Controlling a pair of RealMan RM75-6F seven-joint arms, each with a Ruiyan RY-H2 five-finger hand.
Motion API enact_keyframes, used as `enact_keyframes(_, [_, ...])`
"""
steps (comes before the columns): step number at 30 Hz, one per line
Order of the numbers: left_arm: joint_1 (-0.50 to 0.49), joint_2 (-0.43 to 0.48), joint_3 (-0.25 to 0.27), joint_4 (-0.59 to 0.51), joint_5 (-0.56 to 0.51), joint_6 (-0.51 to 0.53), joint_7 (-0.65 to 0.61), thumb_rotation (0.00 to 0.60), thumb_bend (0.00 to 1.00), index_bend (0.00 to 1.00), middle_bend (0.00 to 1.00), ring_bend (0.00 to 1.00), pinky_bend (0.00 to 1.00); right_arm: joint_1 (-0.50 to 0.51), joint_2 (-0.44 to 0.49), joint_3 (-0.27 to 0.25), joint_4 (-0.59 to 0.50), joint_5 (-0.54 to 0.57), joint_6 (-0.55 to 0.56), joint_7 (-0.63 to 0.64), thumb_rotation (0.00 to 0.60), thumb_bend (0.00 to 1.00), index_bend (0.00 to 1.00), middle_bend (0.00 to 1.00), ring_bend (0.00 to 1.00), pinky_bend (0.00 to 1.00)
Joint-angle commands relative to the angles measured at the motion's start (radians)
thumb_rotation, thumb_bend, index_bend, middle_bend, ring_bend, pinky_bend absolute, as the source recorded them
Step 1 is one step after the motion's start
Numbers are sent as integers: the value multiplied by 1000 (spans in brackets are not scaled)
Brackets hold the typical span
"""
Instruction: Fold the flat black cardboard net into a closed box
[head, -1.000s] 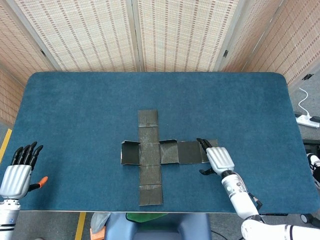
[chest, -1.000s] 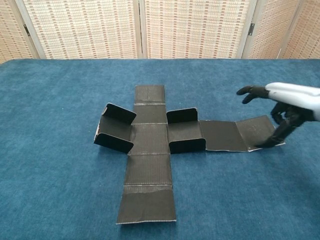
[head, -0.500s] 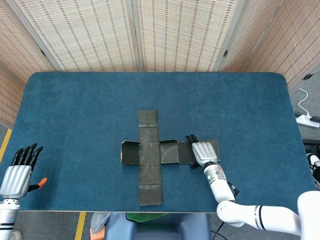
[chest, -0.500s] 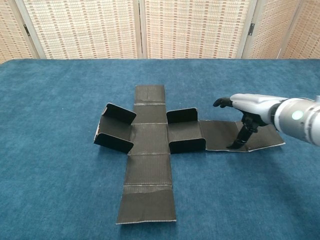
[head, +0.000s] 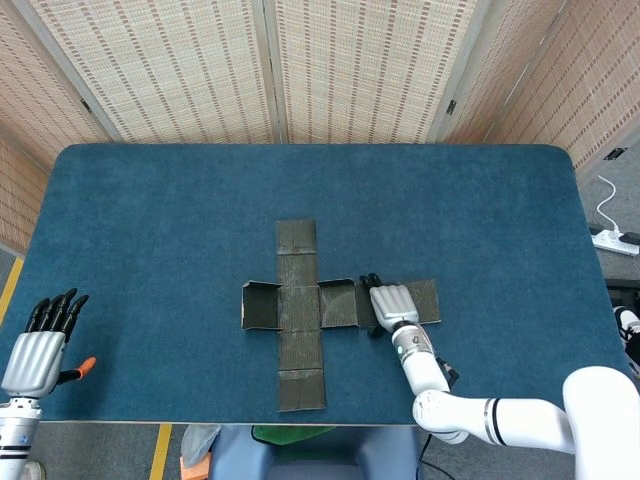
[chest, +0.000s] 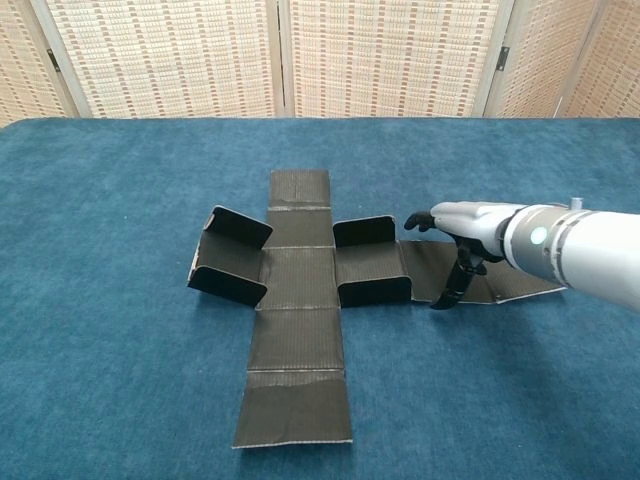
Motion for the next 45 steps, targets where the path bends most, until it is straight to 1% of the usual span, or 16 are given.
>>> enact_keyframes(1, [-1, 0, 1, 2, -2, -4, -1, 600, 201, 0, 0, 0, 38, 38, -19, 0, 29, 53, 5, -33, 600, 168, 0, 42, 776, 989])
enact_keyframes(14, [-3, -2, 2, 14, -15, -24, -10, 600, 198, 0, 0, 0, 37, 103, -60, -20, 57, 120, 52, -96, 600, 169, 0, 51, 776, 989])
enact_keyframes(21, [0, -3, 3, 24, -22, -30, -23, 600, 200, 0, 0, 0, 37, 135, -83, -26, 71, 166, 90, -154, 600, 169, 8, 73, 776, 989])
enact_keyframes(23, [1, -2, 4, 25, -25, -32, -25, 600, 200, 0, 0, 0, 37, 141, -90, -27, 78, 181, 96, -168, 600, 169, 36, 83, 776, 989])
enact_keyframes(26, [2, -1, 6, 26, -25, -34, -28, 600, 200, 0, 0, 0, 36, 149, -98, -26, 87, 195, 99, -184, 600, 190, 111, 113, 776, 990])
enact_keyframes(30, [4, 1, 7, 26, -23, -33, -34, 600, 200, 0, 0, 0, 36, 153, -107, -30, 91, 183, 114, -192, 600, 268, 263, 178, 780, 999])
enact_keyframes(32, [4, 3, 8, 26, -21, -32, -41, 600, 200, 0, 0, 0, 35, 149, -105, -32, 80, 167, 121, -186, 600, 319, 344, 215, 783, 1000])
enact_keyframes(34, [3, 4, 7, 27, -19, -32, -51, 600, 201, 0, 0, 0, 35, 136, -98, -31, 59, 134, 126, -159, 600, 337, 367, 226, 783, 1000])
enact_keyframes(37, [-4, 5, 4, 28, -8, -32, -71, 600, 200, 0, 0, 0, 35, 97, -84, -30, 25, 48, 139, -72, 600, 347, 371, 243, 783, 1000])
enact_keyframes(41, [-22, -8, -8, 45, 12, -27, -97, 600, 201, 6, 0, 0, 37, 35, -66, -50, -6, -74, 140, 48, 600, 354, 371, 281, 783, 1000])
enact_keyframes(45, [-61, -38, -36, 68, 26, -32, -127, 600, 200, 46, 0, 7, 68, -18, -64, -71, -4, -187, 129, 157, 600, 371, 371, 333, 786, 1000])
